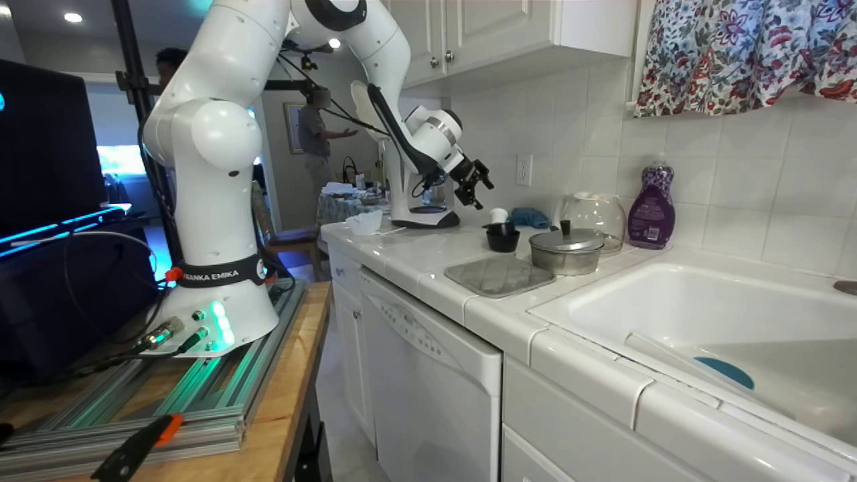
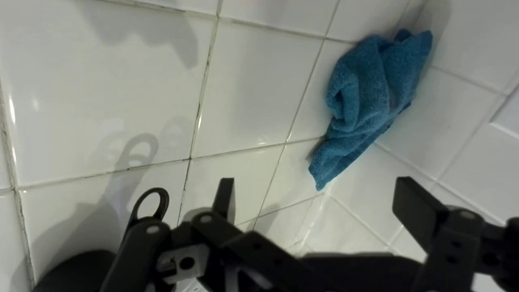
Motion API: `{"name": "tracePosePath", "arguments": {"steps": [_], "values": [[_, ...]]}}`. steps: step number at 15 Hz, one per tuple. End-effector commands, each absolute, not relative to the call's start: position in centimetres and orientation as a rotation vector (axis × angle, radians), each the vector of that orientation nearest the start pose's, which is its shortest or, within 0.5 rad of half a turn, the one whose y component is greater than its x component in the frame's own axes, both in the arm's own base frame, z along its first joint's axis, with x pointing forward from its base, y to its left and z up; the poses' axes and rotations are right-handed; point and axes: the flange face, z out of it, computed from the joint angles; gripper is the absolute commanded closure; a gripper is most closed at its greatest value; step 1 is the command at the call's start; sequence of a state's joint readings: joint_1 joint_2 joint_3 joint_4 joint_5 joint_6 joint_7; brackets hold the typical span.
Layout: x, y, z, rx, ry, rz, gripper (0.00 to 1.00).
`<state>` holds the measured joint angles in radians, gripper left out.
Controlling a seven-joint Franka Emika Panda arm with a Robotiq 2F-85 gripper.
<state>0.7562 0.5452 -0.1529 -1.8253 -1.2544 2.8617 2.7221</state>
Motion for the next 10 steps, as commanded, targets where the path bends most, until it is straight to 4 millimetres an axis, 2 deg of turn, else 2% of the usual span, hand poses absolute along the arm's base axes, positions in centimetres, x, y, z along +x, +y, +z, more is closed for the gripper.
{"name": "tracePosePath", "arguments": {"steps": [1,2,3,5,6,8,9,10], "values": [[50.0,41.3,26.9,-2.284,1.261,-0.843,0.0],[48.8,40.7,25.5,-2.276,1.277,-0.844,0.0],[49.5,40.9,26.4,-2.285,1.284,-0.84,0.0],[47.8,40.0,25.0,-2.285,1.316,-0.845,0.0],[48.1,40.1,25.8,-2.295,1.316,-0.84,0.0],[46.7,39.3,25.0,-2.289,1.329,-0.849,0.0],[46.9,39.2,25.7,-2.296,1.306,-0.843,0.0],[46.6,39.0,25.5,-2.301,1.287,-0.846,0.0]]}}
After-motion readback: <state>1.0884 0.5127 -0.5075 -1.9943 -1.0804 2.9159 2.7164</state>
